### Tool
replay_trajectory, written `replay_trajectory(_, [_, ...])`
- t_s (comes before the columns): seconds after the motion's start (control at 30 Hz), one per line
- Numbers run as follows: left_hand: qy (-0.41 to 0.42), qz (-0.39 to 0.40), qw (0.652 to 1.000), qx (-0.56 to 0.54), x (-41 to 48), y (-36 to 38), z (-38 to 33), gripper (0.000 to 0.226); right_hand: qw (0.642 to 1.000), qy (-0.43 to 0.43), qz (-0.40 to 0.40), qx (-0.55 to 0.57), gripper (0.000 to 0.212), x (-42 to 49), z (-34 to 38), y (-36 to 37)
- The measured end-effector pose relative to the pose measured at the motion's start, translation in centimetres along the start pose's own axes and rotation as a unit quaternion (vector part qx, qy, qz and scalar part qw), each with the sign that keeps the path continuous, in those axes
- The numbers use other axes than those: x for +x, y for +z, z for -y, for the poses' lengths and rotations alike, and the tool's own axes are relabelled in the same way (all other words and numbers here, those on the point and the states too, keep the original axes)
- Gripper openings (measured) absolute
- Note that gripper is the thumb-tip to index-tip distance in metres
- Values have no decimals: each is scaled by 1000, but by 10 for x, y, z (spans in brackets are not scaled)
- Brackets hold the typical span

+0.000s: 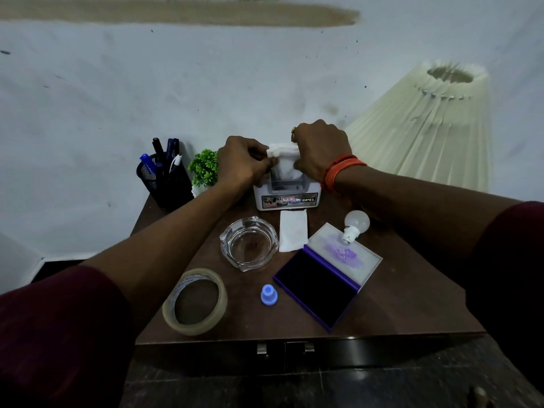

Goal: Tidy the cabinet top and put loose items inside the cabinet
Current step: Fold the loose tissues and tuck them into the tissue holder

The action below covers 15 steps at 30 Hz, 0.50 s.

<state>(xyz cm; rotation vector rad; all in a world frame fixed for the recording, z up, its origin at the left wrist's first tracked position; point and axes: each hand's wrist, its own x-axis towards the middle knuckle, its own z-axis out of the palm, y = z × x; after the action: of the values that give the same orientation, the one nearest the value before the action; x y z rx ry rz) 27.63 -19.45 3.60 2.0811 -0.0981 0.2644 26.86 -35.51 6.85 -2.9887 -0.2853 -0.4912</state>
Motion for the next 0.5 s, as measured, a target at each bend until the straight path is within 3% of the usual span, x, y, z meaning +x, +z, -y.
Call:
replay_trajectory(0.2, [20,-24,999,22,-1,-1,-3,18,1000,-6,7,4,36,4,0,-2])
replay_trajectory(0.5, [13,-2,1000,-28,-2,0,-6,28,1000,-8,27,3,40,4,5,5])
